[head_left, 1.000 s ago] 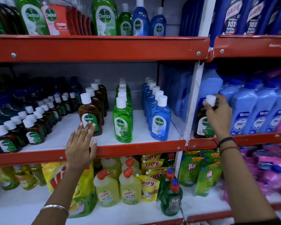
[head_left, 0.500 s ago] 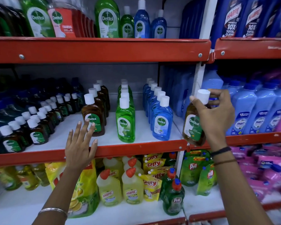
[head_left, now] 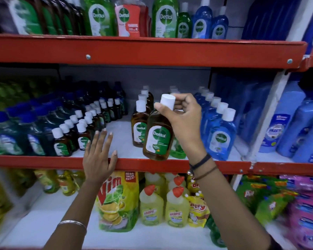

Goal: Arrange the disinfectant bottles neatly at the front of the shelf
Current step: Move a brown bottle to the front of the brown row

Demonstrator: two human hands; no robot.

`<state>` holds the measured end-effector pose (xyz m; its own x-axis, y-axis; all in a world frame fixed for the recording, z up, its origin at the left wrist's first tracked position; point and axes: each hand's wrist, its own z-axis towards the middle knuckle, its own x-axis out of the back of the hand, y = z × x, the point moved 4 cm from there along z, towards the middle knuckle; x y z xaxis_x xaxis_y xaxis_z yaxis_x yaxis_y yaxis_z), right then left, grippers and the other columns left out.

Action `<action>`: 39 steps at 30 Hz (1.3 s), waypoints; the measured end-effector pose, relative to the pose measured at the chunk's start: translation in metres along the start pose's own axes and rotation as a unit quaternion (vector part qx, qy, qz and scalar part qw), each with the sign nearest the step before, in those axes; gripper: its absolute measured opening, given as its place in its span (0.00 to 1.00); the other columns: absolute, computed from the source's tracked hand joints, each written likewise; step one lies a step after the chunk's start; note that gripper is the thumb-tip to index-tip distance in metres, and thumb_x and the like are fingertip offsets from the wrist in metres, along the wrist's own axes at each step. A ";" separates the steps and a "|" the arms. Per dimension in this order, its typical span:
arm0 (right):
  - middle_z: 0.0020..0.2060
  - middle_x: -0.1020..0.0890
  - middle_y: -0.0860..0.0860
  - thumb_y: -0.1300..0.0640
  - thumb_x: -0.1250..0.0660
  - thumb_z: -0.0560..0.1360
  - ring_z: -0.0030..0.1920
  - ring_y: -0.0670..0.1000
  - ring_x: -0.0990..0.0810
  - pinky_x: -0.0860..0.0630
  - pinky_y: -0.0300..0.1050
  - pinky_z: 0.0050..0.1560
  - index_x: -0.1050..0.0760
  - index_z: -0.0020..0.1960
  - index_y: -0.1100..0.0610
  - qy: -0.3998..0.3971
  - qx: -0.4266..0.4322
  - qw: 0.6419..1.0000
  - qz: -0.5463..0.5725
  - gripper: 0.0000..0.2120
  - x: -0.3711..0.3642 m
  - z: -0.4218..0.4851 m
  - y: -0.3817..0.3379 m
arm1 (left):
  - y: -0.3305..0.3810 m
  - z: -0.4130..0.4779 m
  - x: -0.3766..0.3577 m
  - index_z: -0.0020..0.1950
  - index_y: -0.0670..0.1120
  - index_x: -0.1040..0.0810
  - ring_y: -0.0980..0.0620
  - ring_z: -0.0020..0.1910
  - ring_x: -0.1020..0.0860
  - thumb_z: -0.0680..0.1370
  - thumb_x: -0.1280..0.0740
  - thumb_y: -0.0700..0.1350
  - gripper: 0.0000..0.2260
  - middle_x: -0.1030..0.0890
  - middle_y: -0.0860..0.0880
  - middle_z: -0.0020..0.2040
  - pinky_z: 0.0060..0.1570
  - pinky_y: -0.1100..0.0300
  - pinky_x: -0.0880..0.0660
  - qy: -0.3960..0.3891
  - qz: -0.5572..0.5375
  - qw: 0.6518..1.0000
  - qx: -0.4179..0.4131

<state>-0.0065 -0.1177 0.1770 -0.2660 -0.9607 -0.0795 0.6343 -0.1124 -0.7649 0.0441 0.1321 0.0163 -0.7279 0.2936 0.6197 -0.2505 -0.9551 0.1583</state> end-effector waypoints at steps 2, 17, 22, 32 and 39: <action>0.42 0.19 0.46 0.56 0.21 0.63 0.38 0.37 0.21 0.24 0.33 0.39 0.25 0.47 0.53 -0.010 -0.019 1.000 0.007 0.17 -0.021 0.004 0.013 | -0.001 0.000 -0.001 0.76 0.46 0.37 0.42 0.75 0.36 0.80 0.48 0.54 0.26 0.32 0.42 0.74 0.69 0.44 0.37 0.010 0.000 1.000 -0.004; 0.45 0.17 0.49 0.53 0.21 0.63 0.46 0.49 0.18 0.20 0.43 0.47 0.24 0.49 0.52 -0.032 -0.047 0.996 -0.069 0.18 -0.067 0.015 0.084 | -0.002 0.000 -0.006 0.76 0.47 0.35 0.44 0.74 0.34 0.81 0.49 0.54 0.24 0.30 0.45 0.74 0.68 0.44 0.32 0.040 0.000 0.999 -0.033; 0.55 0.18 0.50 0.48 0.33 0.75 0.56 0.47 0.20 0.23 0.45 0.59 0.25 0.61 0.55 -0.061 -0.043 0.993 -0.087 0.18 -0.065 -0.003 0.085 | 0.006 0.002 0.001 0.75 0.48 0.34 0.45 0.73 0.32 0.81 0.47 0.53 0.24 0.29 0.47 0.73 0.67 0.43 0.32 0.009 -0.040 0.999 0.009; 0.60 0.25 0.48 0.46 0.47 0.80 0.59 0.45 0.25 0.32 0.21 0.50 0.35 0.69 0.52 -0.081 -0.092 0.988 -0.090 0.20 -0.044 -0.070 0.106 | 0.078 0.022 0.019 0.78 0.62 0.49 0.48 0.71 0.31 0.79 0.58 0.65 0.27 0.36 0.61 0.74 0.58 0.54 0.33 -0.190 -0.326 0.917 0.132; 0.62 0.27 0.44 0.47 0.48 0.80 0.62 0.41 0.29 0.35 0.19 0.54 0.33 0.70 0.53 -0.081 -0.087 0.989 -0.087 0.21 -0.042 -0.071 0.109 | 0.069 0.017 0.015 0.76 0.68 0.49 0.45 0.72 0.32 0.60 0.72 0.81 0.46 0.37 0.56 0.77 0.65 0.50 0.36 -0.178 -0.343 0.909 0.156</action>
<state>0.0218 -0.0714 0.0518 -0.2316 -0.9601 0.1569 0.4513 -0.2489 -0.8570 0.0267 0.0698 0.0502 -0.2027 0.8460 0.4932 -0.3338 -0.5332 0.7774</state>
